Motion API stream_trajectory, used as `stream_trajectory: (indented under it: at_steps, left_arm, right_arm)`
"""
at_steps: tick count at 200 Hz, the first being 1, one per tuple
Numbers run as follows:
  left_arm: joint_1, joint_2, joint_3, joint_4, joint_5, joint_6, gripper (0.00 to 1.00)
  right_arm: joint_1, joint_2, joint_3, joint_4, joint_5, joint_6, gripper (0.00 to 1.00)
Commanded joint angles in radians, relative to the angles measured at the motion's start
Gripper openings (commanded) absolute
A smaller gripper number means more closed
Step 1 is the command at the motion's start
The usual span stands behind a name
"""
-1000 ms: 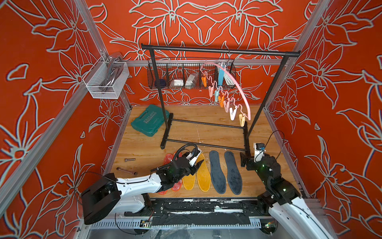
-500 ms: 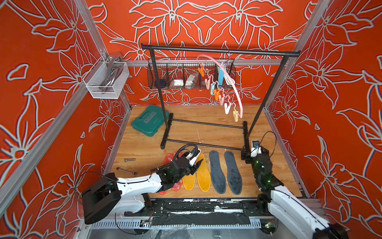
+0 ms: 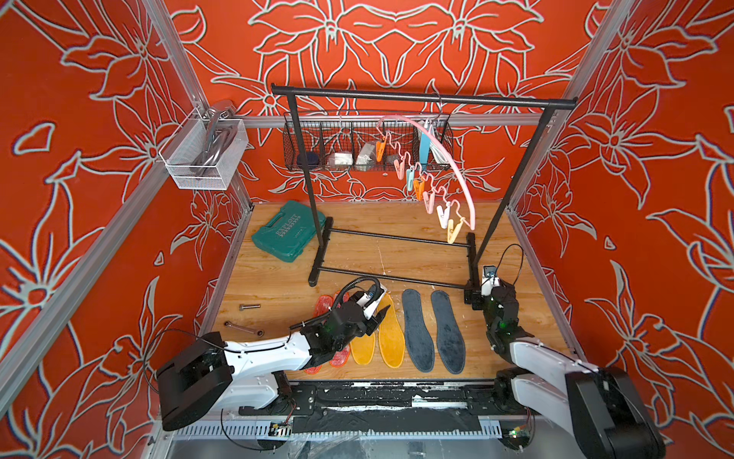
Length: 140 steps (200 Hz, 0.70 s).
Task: Take the shoe insoles off the hanger
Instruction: Reset both arms
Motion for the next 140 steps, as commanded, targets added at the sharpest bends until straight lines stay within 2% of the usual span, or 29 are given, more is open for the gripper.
stream_trajectory:
  at_steps: [1, 38, 66, 82, 100, 123, 140]
  left_arm:
    - [-0.002, -0.033, -0.022, 0.029, -0.032, 0.025, 0.59]
    - [-0.003, -0.026, -0.025, 0.029, -0.056, 0.042, 0.59]
    - [-0.003, -0.019, -0.017, 0.022, -0.071, 0.052, 0.59]
    - [-0.002, -0.026, -0.022, 0.024, -0.07, 0.05, 0.59]
    - [-0.003, -0.022, -0.028, 0.038, -0.077, 0.05, 0.59]
    - [-0.002, -0.013, -0.017, 0.026, -0.073, 0.047, 0.59]
    - [-0.002, -0.01, -0.022, 0.03, -0.078, 0.049, 0.59]
  right_arm:
    - [-0.002, -0.192, -0.134, 0.216, 0.132, -0.095, 0.98]
    - [-0.002, -0.543, -0.442, 0.654, 0.23, -0.197, 0.99]
    - [-0.009, -0.613, -0.594, 0.883, 0.327, -0.364, 0.99]
    - [-0.033, -0.589, -0.604, 0.91, 0.328, -0.366, 1.0]
    - [-0.052, -0.502, -0.643, 1.029, 0.343, -0.404, 0.99]
    - [-0.09, -0.329, -0.659, 1.178, 0.356, -0.411, 0.99]
    - [-0.136, -0.18, -0.664, 1.301, 0.32, -0.408, 1.0]
